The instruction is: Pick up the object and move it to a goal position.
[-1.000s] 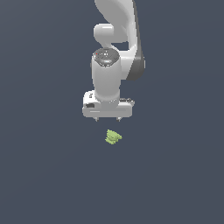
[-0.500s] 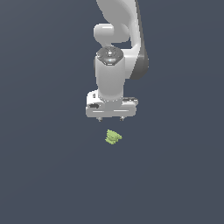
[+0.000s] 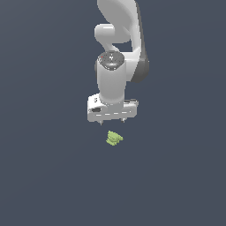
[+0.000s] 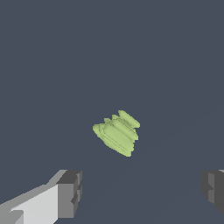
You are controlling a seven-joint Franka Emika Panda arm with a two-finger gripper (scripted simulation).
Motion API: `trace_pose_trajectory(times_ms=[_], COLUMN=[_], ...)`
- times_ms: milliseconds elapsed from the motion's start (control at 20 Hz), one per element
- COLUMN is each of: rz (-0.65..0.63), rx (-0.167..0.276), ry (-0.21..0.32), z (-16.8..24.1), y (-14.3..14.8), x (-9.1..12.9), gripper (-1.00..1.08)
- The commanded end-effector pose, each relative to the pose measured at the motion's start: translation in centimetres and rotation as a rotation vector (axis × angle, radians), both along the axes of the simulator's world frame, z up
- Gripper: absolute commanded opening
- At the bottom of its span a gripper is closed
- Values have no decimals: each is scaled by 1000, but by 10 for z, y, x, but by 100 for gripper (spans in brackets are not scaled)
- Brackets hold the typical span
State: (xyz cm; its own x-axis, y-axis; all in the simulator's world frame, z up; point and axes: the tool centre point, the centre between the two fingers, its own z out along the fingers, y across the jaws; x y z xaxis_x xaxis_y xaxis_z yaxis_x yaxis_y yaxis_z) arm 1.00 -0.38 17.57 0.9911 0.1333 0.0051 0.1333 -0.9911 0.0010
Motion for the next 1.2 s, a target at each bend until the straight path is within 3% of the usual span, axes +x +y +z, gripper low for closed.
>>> trace_pose_trajectory(times_ms=[0, 1150], rz=[43, 676], rx=[-2, -9], ry=[1, 8], z=[-5, -68], y=[0, 5], x=[0, 4], gripper=[100, 100])
